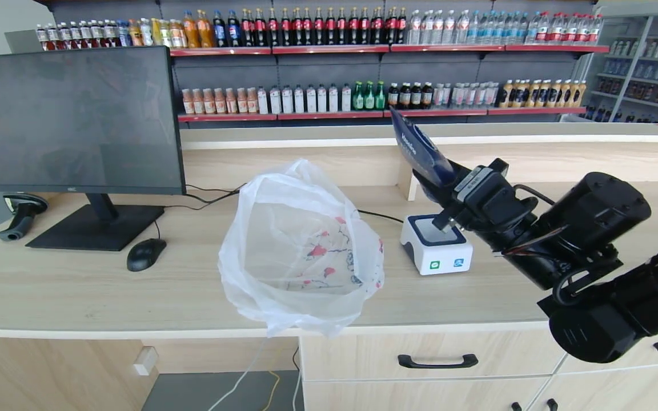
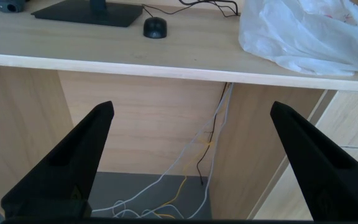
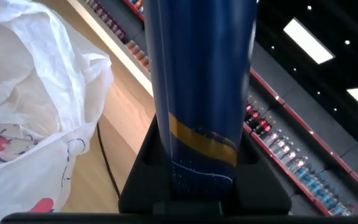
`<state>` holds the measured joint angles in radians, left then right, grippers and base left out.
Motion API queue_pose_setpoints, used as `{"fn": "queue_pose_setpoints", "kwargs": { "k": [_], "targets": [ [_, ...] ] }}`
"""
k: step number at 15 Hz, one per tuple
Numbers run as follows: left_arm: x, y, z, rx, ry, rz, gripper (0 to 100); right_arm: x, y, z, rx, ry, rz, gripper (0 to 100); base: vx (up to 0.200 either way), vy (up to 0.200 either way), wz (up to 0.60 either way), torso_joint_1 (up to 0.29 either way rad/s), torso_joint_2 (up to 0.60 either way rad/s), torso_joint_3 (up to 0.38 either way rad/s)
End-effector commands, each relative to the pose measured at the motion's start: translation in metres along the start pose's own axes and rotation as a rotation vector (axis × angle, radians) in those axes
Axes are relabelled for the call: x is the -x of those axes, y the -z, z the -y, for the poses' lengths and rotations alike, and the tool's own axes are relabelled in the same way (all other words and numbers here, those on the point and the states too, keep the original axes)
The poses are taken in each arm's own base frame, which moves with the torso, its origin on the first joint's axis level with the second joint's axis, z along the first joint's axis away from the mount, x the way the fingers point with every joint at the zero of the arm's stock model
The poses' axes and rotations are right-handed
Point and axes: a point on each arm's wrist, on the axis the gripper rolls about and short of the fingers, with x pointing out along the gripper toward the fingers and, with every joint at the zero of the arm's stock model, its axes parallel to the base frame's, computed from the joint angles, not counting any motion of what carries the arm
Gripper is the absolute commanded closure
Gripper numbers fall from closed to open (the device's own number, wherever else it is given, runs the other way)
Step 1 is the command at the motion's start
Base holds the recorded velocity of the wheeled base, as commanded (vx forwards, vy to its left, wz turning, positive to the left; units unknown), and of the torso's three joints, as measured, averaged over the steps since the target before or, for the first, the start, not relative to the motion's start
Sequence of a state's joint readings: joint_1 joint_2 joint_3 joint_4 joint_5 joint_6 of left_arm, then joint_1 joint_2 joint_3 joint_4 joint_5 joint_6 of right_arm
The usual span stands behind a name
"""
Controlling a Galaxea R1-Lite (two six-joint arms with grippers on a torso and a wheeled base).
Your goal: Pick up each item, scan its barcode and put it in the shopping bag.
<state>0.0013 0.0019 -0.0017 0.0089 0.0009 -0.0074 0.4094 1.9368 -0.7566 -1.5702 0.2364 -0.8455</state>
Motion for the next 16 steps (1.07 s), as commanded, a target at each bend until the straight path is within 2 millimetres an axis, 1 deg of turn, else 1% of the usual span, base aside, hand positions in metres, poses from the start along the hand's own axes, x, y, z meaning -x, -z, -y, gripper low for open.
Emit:
{"fn": "queue_pose_setpoints", "kwargs": {
  "k": [1, 3, 5, 9, 11, 12, 13, 15, 16],
  "targets": [
    [0.000, 0.000, 0.000, 0.000, -0.001, 0.000, 0, 0.004, -0.008, 0.001, 0.053, -0.004, 0.013, 100, 0.000, 0.000, 0.00, 0.000, 0.00, 0.000],
    [0.000, 0.000, 0.000, 0.000, -0.001, 0.000, 0, 0.012, -0.003, -0.004, 0.127, -0.032, -0.019, 100, 0.000, 0.000, 0.00, 0.000, 0.00, 0.000],
    [0.000, 0.000, 0.000, 0.000, 0.001, 0.000, 0, 0.013, 0.003, 0.001, 0.197, -0.021, -0.033, 100, 0.000, 0.000, 0.00, 0.000, 0.00, 0.000],
    [0.000, 0.000, 0.000, 0.000, -0.001, 0.000, 0, 0.019, 0.023, 0.014, 0.344, -0.018, -0.072, 100, 0.000, 0.000, 0.00, 0.000, 0.00, 0.000],
    [0.000, 0.000, 0.000, 0.000, -0.001, 0.000, 0, 0.020, 0.035, 0.004, 0.379, -0.063, -0.089, 100, 0.000, 0.000, 0.00, 0.000, 0.00, 0.000],
    [0.000, 0.000, 0.000, 0.000, 0.001, 0.000, 0, 0.019, 0.043, -0.002, 0.401, -0.085, -0.091, 100, 0.000, 0.000, 0.00, 0.000, 0.00, 0.000],
    [0.000, 0.000, 0.000, 0.000, -0.001, 0.000, 0, 0.014, 0.044, -0.001, 0.422, -0.075, -0.077, 100, 0.000, 0.000, 0.00, 0.000, 0.00, 0.000],
    [0.000, 0.000, 0.000, 0.000, -0.001, 0.000, 0, 0.007, 0.046, 0.008, 0.442, -0.051, -0.047, 100, 0.000, 0.000, 0.00, 0.000, 0.00, 0.000],
    [0.000, 0.000, 0.000, 0.000, -0.001, 0.000, 0, 0.009, 0.052, 0.009, 0.436, -0.055, -0.061, 100, 0.000, 0.000, 0.00, 0.000, 0.00, 0.000]
  ]
}}
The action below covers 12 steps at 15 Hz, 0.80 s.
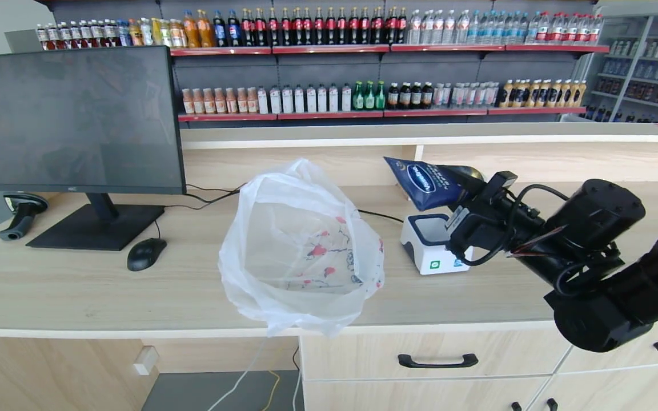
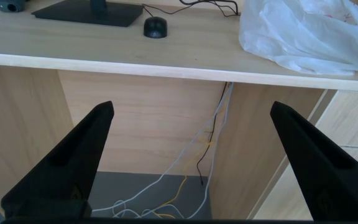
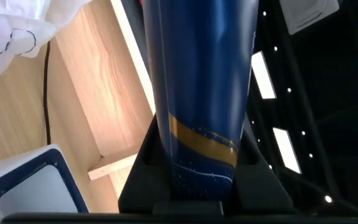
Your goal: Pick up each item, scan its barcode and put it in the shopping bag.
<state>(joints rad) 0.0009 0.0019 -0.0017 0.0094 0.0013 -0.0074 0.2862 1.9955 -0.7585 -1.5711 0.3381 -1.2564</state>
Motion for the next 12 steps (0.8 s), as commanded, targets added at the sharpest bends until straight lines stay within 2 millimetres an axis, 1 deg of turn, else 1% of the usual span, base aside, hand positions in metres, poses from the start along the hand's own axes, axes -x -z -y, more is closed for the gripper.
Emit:
{"fn": "queue_pose_setpoints", "kwargs": {
  "k": [1, 4, 6, 7, 8, 10, 12],
  "targets": [
    [0.000, 0.000, 0.000, 0.000, -0.001, 0.000, 0, 0.001, 0.012, -0.003, -0.002, -0.007, -0.023, 100, 0.000, 0.000, 0.00, 0.000, 0.00, 0.000],
    [0.000, 0.000, 0.000, 0.000, -0.001, 0.000, 0, 0.003, 0.018, -0.008, -0.032, -0.052, 0.043, 100, 0.000, 0.000, 0.00, 0.000, 0.00, 0.000],
    [0.000, 0.000, 0.000, 0.000, 0.001, 0.000, 0, 0.006, 0.029, -0.022, -0.045, -0.116, 0.103, 100, 0.000, 0.000, 0.00, 0.000, 0.00, 0.000],
    [0.000, 0.000, 0.000, 0.000, -0.001, 0.000, 0, 0.007, 0.039, -0.030, -0.046, -0.145, 0.115, 100, 0.000, 0.000, 0.00, 0.000, 0.00, 0.000],
    [0.000, 0.000, 0.000, 0.000, -0.001, 0.000, 0, 0.008, 0.041, -0.032, -0.033, -0.156, 0.133, 100, 0.000, 0.000, 0.00, 0.000, 0.00, 0.000],
    [0.000, 0.000, 0.000, 0.000, -0.001, 0.000, 0, 0.005, 0.040, -0.032, -0.018, -0.149, 0.144, 100, 0.000, 0.000, 0.00, 0.000, 0.00, 0.000],
    [0.000, 0.000, 0.000, 0.000, 0.001, 0.000, 0, 0.004, 0.038, -0.037, -0.026, -0.161, 0.149, 100, 0.000, 0.000, 0.00, 0.000, 0.00, 0.000]
  ]
}}
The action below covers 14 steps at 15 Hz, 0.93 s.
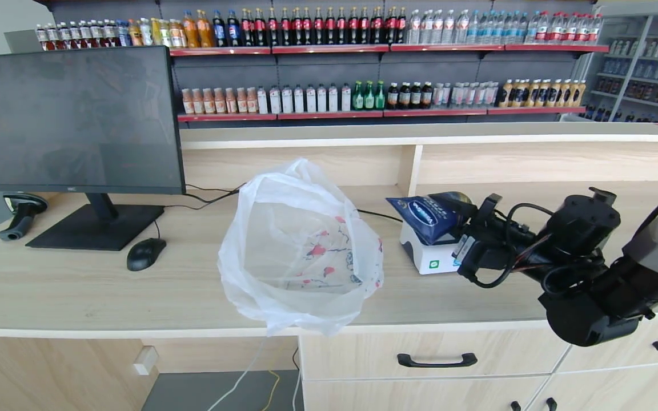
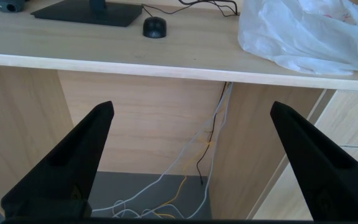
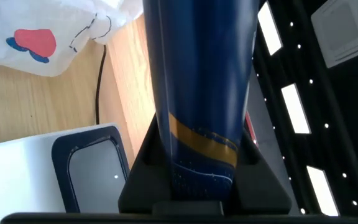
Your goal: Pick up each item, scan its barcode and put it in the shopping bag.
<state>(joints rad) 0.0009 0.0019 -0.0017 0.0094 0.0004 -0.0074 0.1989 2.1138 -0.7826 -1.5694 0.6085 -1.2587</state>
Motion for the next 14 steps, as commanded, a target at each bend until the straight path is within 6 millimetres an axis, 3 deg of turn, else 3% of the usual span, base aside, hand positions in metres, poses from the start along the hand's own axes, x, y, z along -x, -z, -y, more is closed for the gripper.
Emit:
{"fn": "queue_pose_setpoints", "kwargs": {
  "k": [1, 14],
  "targets": [
    [0.000, 0.000, 0.000, 0.000, 0.000, 0.000, 0, -0.003, -0.002, -0.007, -0.008, -0.013, 0.009, 100, 0.000, 0.000, 0.00, 0.000, 0.00, 0.000],
    [0.000, 0.000, 0.000, 0.000, -0.002, 0.000, 0, -0.004, -0.014, -0.019, -0.005, -0.055, 0.039, 100, 0.000, 0.000, 0.00, 0.000, 0.00, 0.000]
  ]
}}
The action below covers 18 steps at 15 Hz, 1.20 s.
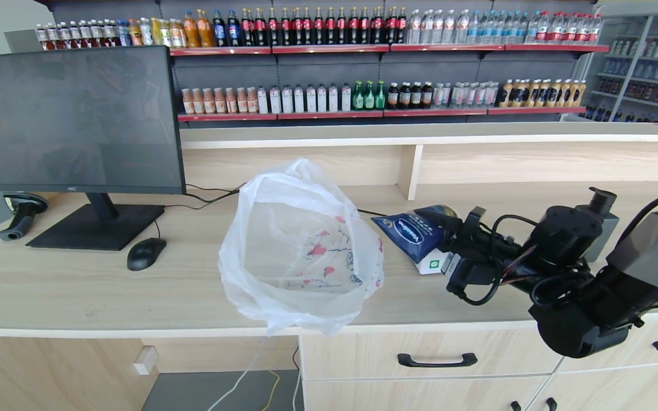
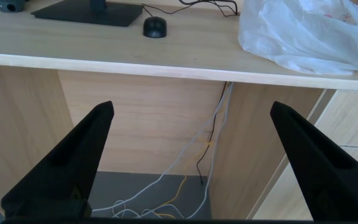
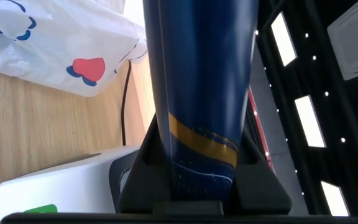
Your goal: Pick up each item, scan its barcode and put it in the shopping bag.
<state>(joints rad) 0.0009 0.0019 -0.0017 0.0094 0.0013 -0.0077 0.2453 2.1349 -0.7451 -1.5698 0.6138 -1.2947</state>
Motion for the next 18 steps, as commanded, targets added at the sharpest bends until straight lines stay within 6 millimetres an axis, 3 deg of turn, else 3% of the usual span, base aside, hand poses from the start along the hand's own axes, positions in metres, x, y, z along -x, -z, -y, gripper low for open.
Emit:
{"fn": "queue_pose_setpoints", "kwargs": {
  "k": [1, 11, 17, 18],
  "targets": [
    [0.000, 0.000, 0.000, 0.000, -0.001, 0.000, 0, -0.001, -0.003, -0.001, 0.000, -0.002, 0.010, 100, 0.000, 0.000, 0.00, 0.000, 0.00, 0.000],
    [0.000, 0.000, 0.000, 0.000, -0.001, 0.000, 0, -0.002, -0.007, -0.002, 0.015, -0.011, 0.025, 100, 0.000, 0.000, 0.00, 0.000, 0.00, 0.000],
    [0.000, 0.000, 0.000, 0.000, 0.001, 0.000, 0, 0.002, -0.031, 0.014, 0.005, 0.010, 0.070, 100, 0.000, 0.000, 0.00, 0.000, 0.00, 0.000],
    [0.000, 0.000, 0.000, 0.000, 0.001, 0.000, 0, 0.003, -0.039, 0.008, -0.078, -0.017, 0.088, 100, 0.000, 0.000, 0.00, 0.000, 0.00, 0.000]
  ]
}}
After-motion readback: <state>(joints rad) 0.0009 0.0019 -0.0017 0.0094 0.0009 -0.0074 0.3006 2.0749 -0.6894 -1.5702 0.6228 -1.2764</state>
